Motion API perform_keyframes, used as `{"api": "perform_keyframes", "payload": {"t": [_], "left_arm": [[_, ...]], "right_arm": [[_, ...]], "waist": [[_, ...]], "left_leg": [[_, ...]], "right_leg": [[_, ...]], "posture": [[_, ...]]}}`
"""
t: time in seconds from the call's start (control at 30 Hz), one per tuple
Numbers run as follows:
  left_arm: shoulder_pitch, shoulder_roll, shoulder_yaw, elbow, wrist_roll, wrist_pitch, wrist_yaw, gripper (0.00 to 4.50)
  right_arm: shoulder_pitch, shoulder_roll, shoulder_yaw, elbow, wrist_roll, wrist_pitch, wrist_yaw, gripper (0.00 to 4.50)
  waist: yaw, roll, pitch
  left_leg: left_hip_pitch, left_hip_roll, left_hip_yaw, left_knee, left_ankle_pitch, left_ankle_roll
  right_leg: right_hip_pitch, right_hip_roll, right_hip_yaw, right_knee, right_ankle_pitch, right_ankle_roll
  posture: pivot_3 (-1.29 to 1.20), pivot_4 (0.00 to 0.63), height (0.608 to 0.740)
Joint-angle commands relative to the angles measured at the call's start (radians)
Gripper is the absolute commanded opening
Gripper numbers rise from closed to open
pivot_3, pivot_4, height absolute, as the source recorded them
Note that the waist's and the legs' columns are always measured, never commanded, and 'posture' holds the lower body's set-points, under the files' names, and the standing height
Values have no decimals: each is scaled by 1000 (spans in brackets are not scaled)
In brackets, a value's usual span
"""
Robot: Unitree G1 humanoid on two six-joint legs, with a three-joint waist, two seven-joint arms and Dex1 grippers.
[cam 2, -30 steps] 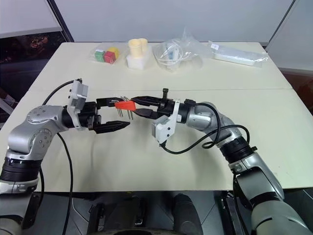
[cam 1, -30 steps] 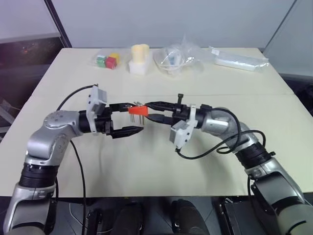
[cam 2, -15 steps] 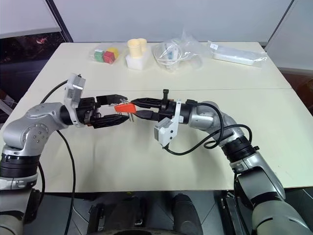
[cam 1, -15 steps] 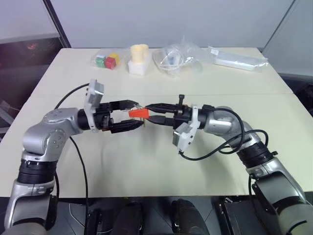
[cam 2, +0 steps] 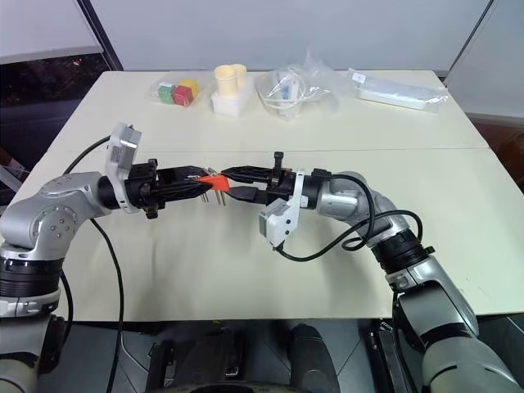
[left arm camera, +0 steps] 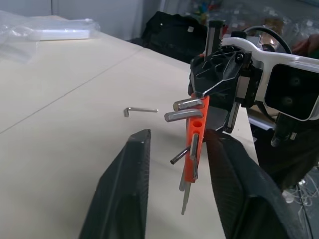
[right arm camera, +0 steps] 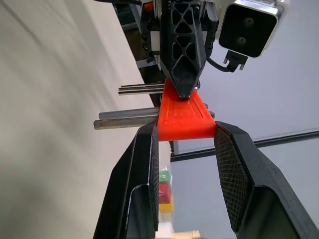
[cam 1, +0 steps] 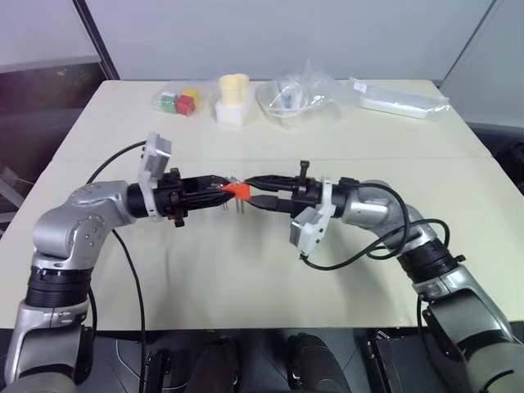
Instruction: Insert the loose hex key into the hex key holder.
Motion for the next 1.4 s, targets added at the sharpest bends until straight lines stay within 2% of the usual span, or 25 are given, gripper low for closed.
{"api": "perform_keyframes", "payload": {"t": [0.03, 0.73, 0.83, 0.87, 0.9, 1.4], "left_arm": [[-7, 10, 24, -26, -19, 8, 2, 1657], [-1, 9, 22, -27, -28, 27, -1, 1657], [-4, 4, 25, -27, -33, 30, 6, 781], [-5, 2, 26, -27, -35, 30, 9, 298], [-6, 1, 27, -27, -36, 30, 10, 110], [-9, -8, 23, -36, -45, 39, 30, 110]], "right_arm": [[-4, -3, -29, -40, 4, -6, -2, 1030], [-8, 5, -41, -59, 10, 27, -8, 1030], [-6, 5, -40, -65, 10, 32, -8, 1030], [-5, 5, -40, -67, 10, 34, -8, 1030], [-4, 5, -40, -69, 9, 35, -8, 1030], [15, 4, -41, -80, 1, 49, 3, 1030]], "waist": [[0, 0, 0], [0, 0, 0], [0, 0, 0], [1, 0, 0], [1, 0, 0], [0, 0, 0]], "left_leg": [[0, 0, 0, 0, 0, 0], [0, 0, 0, 0, 0, 0], [0, 0, 0, 0, 0, 0], [0, 0, 0, 0, 0, 0], [0, 0, 0, 0, 0, 0], [0, 0, 0, 0, 0, 0]], "right_leg": [[0, 0, 0, 0, 0, 0], [0, 0, 0, 0, 0, 0], [0, 0, 0, 0, 0, 0], [0, 0, 0, 0, 0, 0], [0, 0, 0, 0, 0, 0], [0, 0, 0, 0, 0, 0]], "posture": [[0, 150, 740], [0, 150, 740], [0, 150, 740], [0, 150, 740], [0, 150, 740], [0, 150, 740]]}}
